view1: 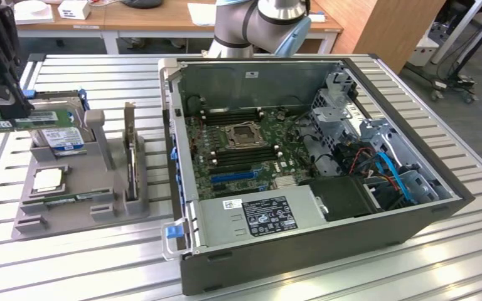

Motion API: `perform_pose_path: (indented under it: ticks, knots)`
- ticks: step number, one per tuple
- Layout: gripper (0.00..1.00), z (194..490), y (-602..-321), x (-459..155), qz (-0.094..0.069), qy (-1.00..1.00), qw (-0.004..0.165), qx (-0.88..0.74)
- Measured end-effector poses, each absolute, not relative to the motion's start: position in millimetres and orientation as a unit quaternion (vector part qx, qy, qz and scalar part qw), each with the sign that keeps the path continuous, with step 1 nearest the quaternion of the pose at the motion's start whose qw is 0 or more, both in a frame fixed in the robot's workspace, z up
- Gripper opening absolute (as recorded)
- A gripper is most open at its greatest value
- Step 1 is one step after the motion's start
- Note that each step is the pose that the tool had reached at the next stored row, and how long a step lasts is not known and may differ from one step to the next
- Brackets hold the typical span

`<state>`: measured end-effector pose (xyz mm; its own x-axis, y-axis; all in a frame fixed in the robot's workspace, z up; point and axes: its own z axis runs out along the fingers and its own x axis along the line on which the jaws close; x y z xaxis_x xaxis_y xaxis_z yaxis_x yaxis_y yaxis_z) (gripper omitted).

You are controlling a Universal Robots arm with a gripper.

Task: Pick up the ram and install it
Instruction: 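Pick up the ram and move it above insertion slot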

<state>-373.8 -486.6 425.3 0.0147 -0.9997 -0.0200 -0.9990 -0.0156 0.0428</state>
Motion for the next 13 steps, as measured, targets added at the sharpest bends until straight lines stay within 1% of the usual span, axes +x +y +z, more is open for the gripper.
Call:
perform_pose_path:
  ticks: [3,6,13]
  knots:
    - [0.11,426,-487,-374,-0.022,-0.702,0.008,0.712]
    - [0.11,426,-487,-349,-0.022,-0.702,0.008,0.712]
    - [0.11,426,-487,-329,-0.022,-0.702,0.008,0.712]
